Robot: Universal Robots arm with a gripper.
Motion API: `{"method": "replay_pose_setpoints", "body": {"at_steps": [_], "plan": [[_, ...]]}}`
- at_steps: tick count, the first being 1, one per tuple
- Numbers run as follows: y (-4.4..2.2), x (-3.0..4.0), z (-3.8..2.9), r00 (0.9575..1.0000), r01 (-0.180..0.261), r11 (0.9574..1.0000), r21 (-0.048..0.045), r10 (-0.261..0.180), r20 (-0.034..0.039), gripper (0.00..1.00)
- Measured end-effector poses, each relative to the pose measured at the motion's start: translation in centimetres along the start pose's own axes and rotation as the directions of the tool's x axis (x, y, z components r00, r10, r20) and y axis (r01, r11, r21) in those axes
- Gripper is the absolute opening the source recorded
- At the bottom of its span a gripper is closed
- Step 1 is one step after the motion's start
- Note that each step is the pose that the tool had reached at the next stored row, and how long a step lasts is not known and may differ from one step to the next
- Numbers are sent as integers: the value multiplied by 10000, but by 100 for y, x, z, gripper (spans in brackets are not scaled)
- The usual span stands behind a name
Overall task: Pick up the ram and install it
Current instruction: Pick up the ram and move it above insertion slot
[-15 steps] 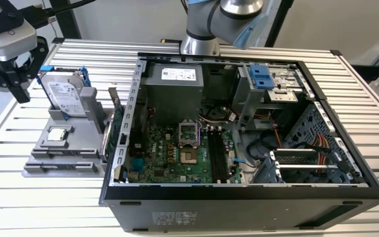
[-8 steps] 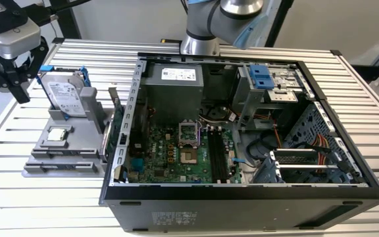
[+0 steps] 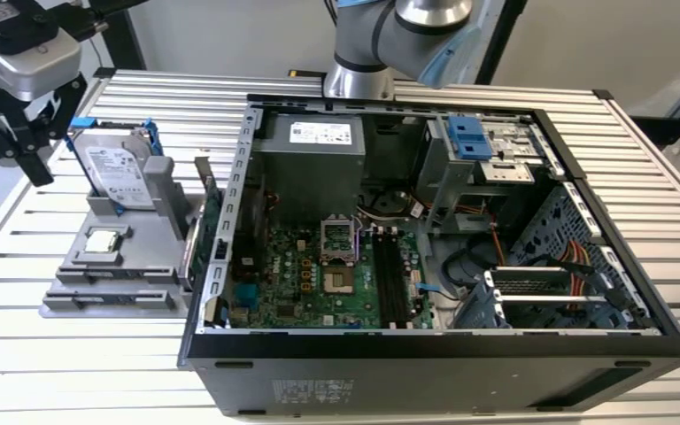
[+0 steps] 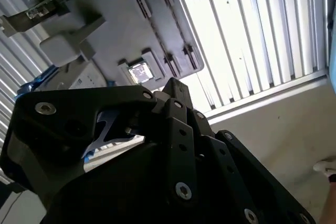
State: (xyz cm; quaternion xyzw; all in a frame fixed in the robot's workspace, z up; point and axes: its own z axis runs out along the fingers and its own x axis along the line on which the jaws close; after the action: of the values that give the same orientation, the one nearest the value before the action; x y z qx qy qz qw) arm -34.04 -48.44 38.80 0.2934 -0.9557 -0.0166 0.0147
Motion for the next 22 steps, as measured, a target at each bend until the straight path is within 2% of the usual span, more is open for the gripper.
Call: {"method": "replay_pose_setpoints", "body": {"at_steps": [7,12,18,22], "plan": [[0,0,0,9987,513,9987,23,-513,-31,0],[0,0,0,9956,939,9956,33,-939,-52,0],[0,0,0,9884,1515,9885,42,-1514,-75,0],[0,0,0,9811,1932,9811,59,-1931,-83,0]]}}
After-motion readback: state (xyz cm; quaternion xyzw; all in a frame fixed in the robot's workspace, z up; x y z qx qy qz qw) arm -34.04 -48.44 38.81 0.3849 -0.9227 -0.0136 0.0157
